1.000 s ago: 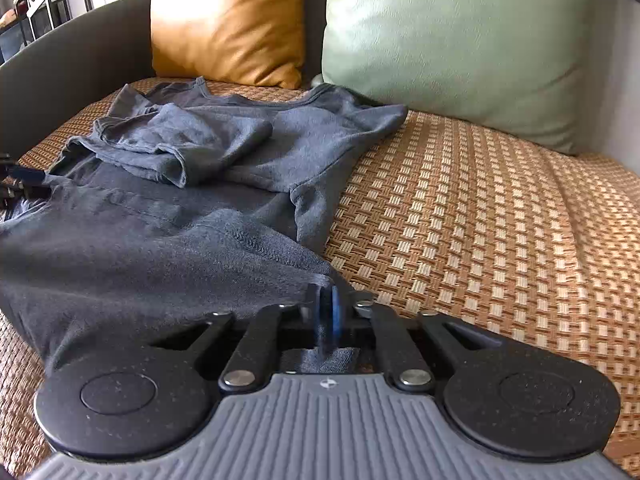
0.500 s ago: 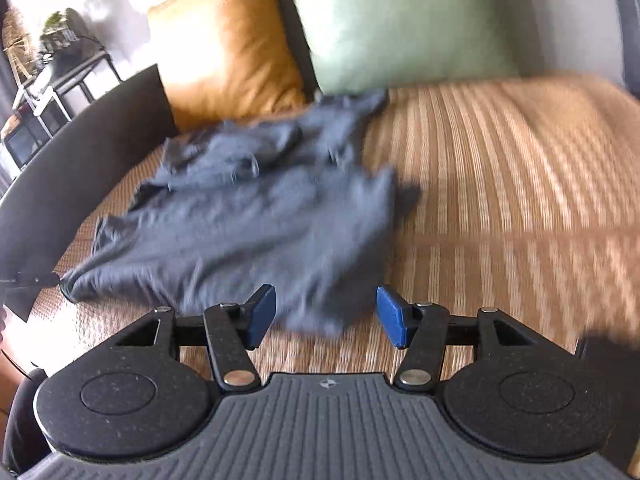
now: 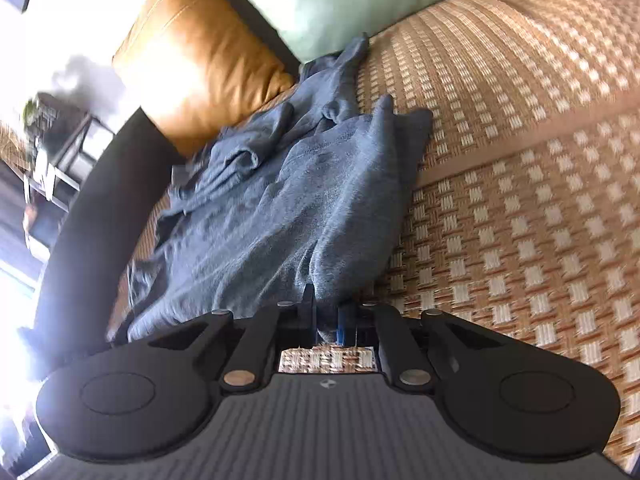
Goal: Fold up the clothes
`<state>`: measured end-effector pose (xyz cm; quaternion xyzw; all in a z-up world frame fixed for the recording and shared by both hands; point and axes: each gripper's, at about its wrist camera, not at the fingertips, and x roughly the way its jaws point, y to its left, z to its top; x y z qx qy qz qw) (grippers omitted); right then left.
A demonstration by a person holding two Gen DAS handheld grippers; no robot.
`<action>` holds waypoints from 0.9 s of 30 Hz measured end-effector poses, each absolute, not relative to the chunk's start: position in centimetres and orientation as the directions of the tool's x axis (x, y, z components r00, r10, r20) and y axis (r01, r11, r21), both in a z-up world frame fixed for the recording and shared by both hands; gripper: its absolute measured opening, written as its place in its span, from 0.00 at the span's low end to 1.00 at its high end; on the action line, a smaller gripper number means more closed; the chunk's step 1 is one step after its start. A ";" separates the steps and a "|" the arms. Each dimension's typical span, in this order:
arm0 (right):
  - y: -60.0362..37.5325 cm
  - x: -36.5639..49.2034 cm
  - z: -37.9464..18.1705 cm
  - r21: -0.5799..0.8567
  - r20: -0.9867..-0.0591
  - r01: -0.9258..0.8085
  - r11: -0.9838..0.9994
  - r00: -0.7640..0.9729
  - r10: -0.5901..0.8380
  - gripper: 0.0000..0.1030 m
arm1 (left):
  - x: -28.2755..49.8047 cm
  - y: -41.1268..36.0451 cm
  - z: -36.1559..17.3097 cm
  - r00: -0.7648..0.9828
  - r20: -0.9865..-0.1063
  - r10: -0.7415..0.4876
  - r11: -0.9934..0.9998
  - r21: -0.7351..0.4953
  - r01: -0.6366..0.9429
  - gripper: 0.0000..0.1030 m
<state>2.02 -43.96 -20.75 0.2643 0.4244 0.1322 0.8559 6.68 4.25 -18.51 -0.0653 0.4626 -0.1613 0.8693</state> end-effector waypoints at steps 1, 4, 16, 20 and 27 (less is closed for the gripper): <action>-44.1 2.1 -20.8 0.576 -0.654 0.001 0.817 0.600 0.460 0.09 | 6.7 4.7 -18.3 0.510 -0.790 -0.340 0.939 -0.255 0.231 0.16; -45.0 2.1 -20.2 0.595 -0.653 -0.001 0.803 0.581 0.485 0.08 | 6.1 5.9 -17.9 0.478 -0.803 -0.355 0.932 -0.260 0.254 0.13; -44.9 -0.5 -19.1 0.497 -0.745 -0.047 0.866 0.488 0.454 0.28 | 1.7 6.9 -17.3 0.466 -0.818 -0.338 0.931 -0.218 0.292 0.64; -45.2 0.6 -17.5 0.422 -0.743 -0.061 0.905 0.548 0.384 0.55 | 3.4 7.9 -15.1 0.535 -0.786 -0.309 0.946 -0.195 0.260 0.70; -45.2 6.0 -17.3 0.342 -0.760 0.043 0.939 0.600 0.250 0.58 | 9.2 4.5 -15.1 0.559 -0.797 -0.230 0.960 -0.090 0.266 0.76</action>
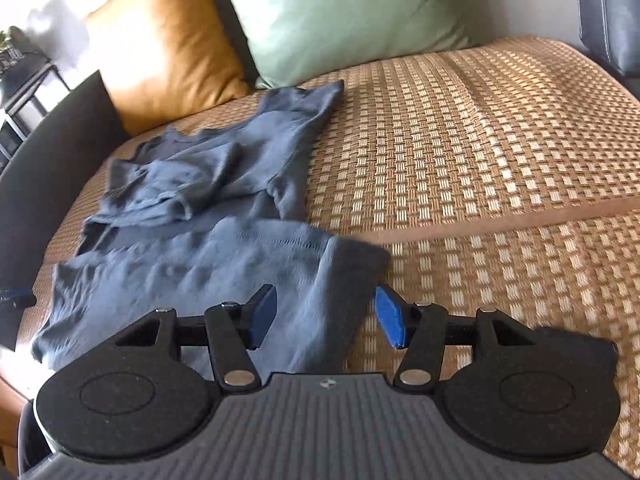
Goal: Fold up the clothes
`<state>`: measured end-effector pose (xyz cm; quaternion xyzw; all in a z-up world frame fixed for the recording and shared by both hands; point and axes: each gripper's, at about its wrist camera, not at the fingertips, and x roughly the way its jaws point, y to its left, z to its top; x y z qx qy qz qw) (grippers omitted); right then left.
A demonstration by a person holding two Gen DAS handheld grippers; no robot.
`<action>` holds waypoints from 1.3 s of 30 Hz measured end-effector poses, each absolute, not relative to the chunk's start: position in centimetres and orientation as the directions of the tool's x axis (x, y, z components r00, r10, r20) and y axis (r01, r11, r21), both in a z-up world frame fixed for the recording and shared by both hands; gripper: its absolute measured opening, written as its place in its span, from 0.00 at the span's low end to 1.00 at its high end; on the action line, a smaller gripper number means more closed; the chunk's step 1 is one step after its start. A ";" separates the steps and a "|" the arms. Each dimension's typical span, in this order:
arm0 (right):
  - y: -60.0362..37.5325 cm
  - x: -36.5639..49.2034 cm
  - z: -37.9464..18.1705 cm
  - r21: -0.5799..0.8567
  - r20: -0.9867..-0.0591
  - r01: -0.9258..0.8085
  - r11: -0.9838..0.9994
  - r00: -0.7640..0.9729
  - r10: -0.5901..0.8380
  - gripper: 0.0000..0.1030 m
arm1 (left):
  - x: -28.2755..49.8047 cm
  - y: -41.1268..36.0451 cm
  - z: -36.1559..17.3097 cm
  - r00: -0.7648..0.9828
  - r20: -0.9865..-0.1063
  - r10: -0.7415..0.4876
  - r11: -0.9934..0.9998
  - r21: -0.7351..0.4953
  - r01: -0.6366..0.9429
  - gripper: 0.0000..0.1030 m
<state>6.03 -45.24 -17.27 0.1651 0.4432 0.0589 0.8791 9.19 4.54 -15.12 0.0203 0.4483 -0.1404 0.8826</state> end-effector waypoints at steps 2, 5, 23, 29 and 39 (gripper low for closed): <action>-44.6 7.3 -17.7 0.335 -0.766 0.048 0.941 0.595 0.243 0.58 | 9.9 3.9 -15.7 0.548 -0.803 -0.235 0.958 -0.097 0.269 0.76; -43.7 9.1 -18.3 0.307 -0.785 0.041 0.951 0.576 0.228 0.58 | 10.8 3.0 -16.5 0.531 -0.812 -0.243 0.956 -0.107 0.273 0.76; -45.6 11.5 -14.8 0.436 -0.622 0.009 0.900 0.726 0.294 0.03 | 15.0 2.0 -18.3 0.560 -0.795 -0.233 0.968 -0.134 0.211 0.00; -45.1 14.1 -20.1 0.368 -0.743 0.090 0.925 0.627 0.234 0.03 | 16.4 1.7 -19.0 0.578 -0.791 -0.200 0.977 -0.117 0.178 0.10; -45.7 14.6 -18.8 0.422 -0.670 0.082 0.903 0.700 0.250 0.03 | 17.1 0.9 -19.3 0.614 -0.776 -0.148 0.985 -0.061 0.161 0.07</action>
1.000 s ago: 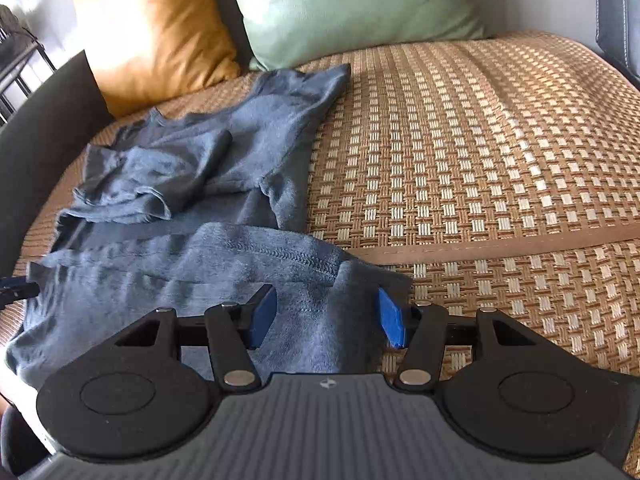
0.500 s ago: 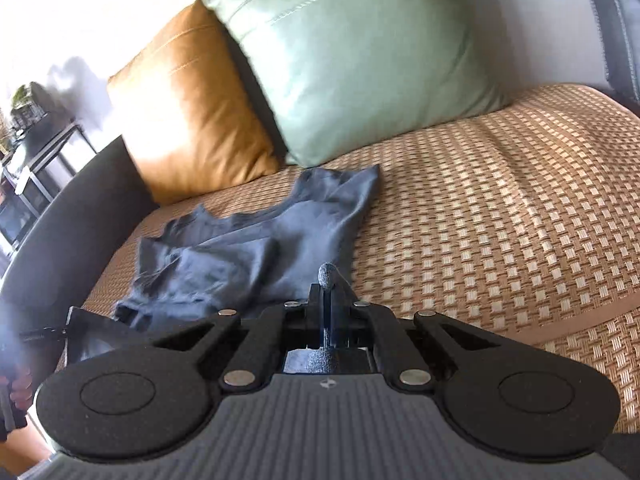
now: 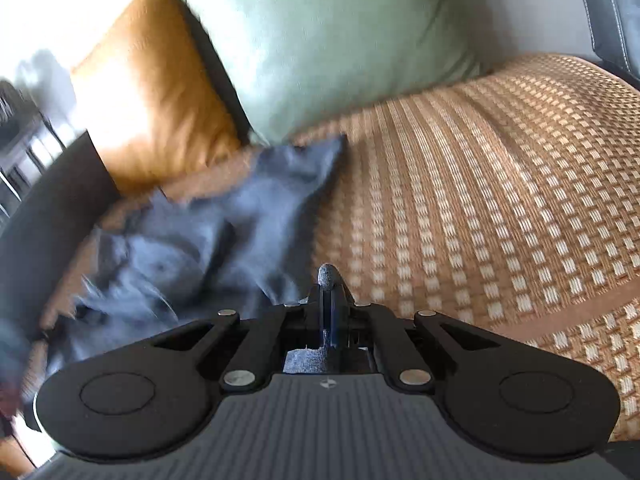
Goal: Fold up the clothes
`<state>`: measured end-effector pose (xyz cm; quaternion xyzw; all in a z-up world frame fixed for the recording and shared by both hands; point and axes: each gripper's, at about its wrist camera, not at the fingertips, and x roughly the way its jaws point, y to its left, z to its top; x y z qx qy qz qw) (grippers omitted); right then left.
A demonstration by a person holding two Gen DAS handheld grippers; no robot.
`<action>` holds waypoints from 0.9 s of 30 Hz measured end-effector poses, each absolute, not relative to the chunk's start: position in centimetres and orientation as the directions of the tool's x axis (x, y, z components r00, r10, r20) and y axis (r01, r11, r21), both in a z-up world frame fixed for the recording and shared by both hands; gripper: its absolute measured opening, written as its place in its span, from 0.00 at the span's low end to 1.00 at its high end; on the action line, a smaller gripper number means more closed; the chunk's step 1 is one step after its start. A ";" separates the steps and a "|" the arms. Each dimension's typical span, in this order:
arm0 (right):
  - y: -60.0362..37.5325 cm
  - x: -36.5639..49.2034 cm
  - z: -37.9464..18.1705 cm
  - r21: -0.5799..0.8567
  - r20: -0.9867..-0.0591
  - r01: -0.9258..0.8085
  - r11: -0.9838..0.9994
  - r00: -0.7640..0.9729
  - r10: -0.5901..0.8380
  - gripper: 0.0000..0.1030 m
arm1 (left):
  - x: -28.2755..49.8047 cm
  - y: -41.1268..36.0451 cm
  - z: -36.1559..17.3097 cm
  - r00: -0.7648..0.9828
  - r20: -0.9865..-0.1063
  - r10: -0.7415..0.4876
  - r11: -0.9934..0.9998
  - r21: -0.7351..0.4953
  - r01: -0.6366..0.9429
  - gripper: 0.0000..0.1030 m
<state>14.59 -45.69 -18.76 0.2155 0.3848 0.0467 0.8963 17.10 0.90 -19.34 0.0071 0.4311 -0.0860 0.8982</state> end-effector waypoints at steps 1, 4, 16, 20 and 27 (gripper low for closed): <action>-45.5 15.0 -19.2 0.401 -0.690 0.086 0.912 0.683 0.239 0.03 | 17.2 0.8 -19.4 0.617 -0.774 -0.143 0.986 -0.056 0.159 0.10; -44.8 16.1 -20.7 0.335 -0.739 0.083 0.938 0.641 0.207 0.04 | 17.4 0.6 -19.5 0.627 -0.768 -0.128 0.987 -0.039 0.153 0.33; -44.2 10.5 -13.3 0.162 -0.653 -0.017 0.987 0.748 0.120 0.60 | 12.7 5.5 -12.8 0.685 -0.717 -0.128 0.982 0.004 0.187 0.67; -42.3 5.6 -12.0 0.158 -0.648 -0.129 0.979 0.735 0.201 0.65 | 7.6 5.5 -12.3 0.673 -0.714 -0.192 0.973 -0.047 0.227 0.70; -39.6 1.5 -14.3 0.205 -0.673 -0.186 0.961 0.686 0.277 0.40 | 2.6 3.5 -13.3 0.655 -0.700 -0.286 0.953 -0.133 0.274 0.70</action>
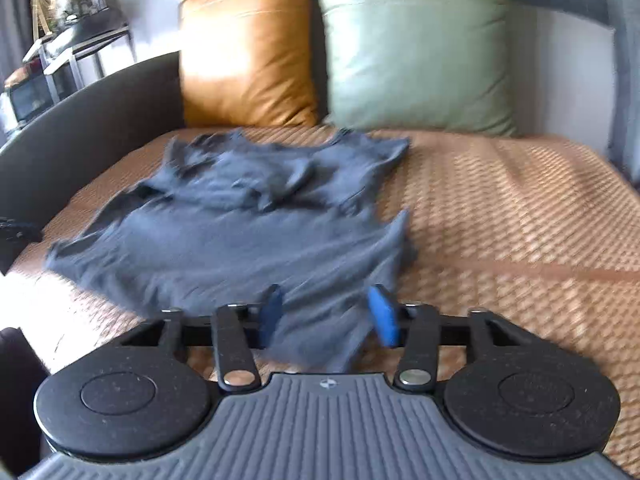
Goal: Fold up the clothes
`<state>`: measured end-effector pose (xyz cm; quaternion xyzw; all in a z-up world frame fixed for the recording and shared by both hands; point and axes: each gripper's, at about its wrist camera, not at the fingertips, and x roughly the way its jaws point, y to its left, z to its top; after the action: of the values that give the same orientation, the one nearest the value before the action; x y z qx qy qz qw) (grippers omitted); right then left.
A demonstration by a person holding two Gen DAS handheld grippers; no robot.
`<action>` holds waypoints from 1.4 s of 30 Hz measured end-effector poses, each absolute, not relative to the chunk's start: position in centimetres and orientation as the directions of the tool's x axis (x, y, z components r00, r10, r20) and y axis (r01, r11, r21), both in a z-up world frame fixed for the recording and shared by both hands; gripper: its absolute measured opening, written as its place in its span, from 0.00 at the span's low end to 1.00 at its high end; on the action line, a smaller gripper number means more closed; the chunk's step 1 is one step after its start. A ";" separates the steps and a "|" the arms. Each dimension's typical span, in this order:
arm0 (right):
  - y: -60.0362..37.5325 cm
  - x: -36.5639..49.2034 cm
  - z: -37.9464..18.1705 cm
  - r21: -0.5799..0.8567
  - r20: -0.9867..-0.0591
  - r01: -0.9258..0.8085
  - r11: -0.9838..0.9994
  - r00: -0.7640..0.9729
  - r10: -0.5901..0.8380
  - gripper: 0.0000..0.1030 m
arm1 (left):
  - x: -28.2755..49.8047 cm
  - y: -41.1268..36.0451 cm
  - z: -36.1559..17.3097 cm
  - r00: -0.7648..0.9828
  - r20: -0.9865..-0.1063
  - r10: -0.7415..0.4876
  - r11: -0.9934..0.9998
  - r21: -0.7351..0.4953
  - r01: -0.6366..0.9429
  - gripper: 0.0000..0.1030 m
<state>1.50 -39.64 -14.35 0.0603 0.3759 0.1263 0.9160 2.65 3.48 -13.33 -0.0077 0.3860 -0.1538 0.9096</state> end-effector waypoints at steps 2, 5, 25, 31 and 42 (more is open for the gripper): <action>-39.2 2.0 -15.1 0.219 -0.676 -0.167 0.961 0.684 0.273 0.40 | 2.6 3.2 -13.7 0.651 -0.701 -0.291 0.952 -0.141 0.273 0.70; -38.5 2.8 -17.1 0.207 -0.720 -0.162 0.965 0.643 0.262 0.42 | 2.6 3.5 -14.0 0.639 -0.717 -0.279 0.956 -0.143 0.256 0.70; -42.5 -1.0 -17.7 0.470 -0.674 0.023 0.882 0.655 0.342 0.60 | 2.6 6.5 -19.0 0.570 -0.705 -0.422 0.854 -0.521 -0.013 0.76; -45.3 -0.2 -20.9 0.726 -0.596 0.196 0.659 0.658 0.461 0.59 | 3.9 5.6 -19.8 0.573 -0.685 -0.449 0.831 -0.556 -0.014 0.75; -44.8 2.9 -24.2 0.827 -0.520 0.274 0.490 0.704 0.484 0.13 | 6.2 5.1 -20.7 0.585 -0.696 -0.417 0.820 -0.565 -0.089 0.13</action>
<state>2.93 -44.78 -24.16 0.5004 0.3786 0.0674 0.7757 6.19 5.08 -20.70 -0.2838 0.4453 -0.0971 0.8437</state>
